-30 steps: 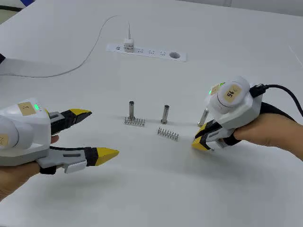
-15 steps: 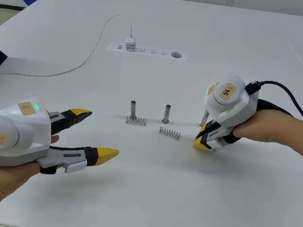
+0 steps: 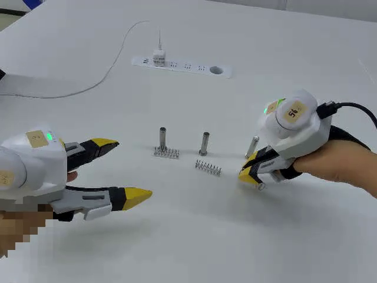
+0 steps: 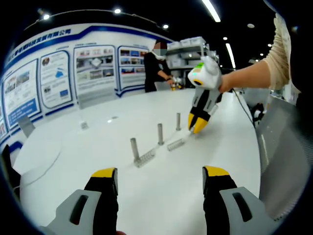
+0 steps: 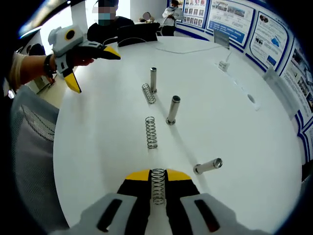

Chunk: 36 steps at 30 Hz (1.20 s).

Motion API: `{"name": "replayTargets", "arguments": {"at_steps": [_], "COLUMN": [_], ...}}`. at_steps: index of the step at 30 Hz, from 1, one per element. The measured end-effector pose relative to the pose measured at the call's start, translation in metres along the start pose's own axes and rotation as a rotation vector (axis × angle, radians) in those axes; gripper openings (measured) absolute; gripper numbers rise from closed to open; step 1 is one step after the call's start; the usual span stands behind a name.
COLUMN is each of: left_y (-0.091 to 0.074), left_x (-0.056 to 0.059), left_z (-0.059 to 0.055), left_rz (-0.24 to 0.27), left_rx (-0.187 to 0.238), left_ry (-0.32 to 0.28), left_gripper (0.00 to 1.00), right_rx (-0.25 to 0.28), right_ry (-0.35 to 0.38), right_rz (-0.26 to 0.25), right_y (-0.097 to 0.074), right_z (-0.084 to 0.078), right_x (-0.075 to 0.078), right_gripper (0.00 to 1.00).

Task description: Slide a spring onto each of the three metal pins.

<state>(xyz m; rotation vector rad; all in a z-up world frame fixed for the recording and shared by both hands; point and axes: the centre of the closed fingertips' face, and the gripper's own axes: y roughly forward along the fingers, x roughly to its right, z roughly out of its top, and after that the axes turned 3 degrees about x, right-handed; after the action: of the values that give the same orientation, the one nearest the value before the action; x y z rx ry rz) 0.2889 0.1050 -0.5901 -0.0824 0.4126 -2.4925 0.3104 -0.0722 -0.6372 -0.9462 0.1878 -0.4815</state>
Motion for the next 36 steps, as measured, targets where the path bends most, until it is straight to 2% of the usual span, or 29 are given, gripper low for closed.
{"name": "replayTargets", "arguments": {"at_steps": [8, 12, 19, 26, 32, 36], "left_y": [0.006, 0.01, 0.021, 0.034, 0.046, 0.053], "left_x": [0.011, 0.018, 0.027, 0.039, 0.046, 0.053], "left_z": [0.008, 0.011, 0.02, 0.027, 0.032, 0.035], "left_rz": [-0.028, -0.048, -0.073, -0.11, -0.145, -0.163], "left_rx": [0.011, 0.021, 0.047, 0.056, 0.077, 0.077], "left_ry": [0.011, 0.007, -0.02, -0.022, -0.067, -0.07], "left_gripper": [0.71, 0.7, 0.69, 0.66, 0.6, 0.57], "right_rx": [0.067, 0.126, 0.19, 0.25, 0.305, 0.355], "right_ry": [0.048, 0.073, 0.082, 0.095, 0.102, 0.11], "right_rz": [-0.024, -0.039, -0.054, -0.05, -0.043, -0.027], "right_y": [-0.011, -0.019, -0.029, -0.034, -0.038, -0.042], "right_z": [0.007, 0.016, 0.032, 0.047, 0.064, 0.076], "right_x": [-0.001, -0.001, -0.005, -0.009, -0.012, -0.017], "right_gripper": [0.11, 0.11, 0.11, 0.11, 0.11, 0.11]}}
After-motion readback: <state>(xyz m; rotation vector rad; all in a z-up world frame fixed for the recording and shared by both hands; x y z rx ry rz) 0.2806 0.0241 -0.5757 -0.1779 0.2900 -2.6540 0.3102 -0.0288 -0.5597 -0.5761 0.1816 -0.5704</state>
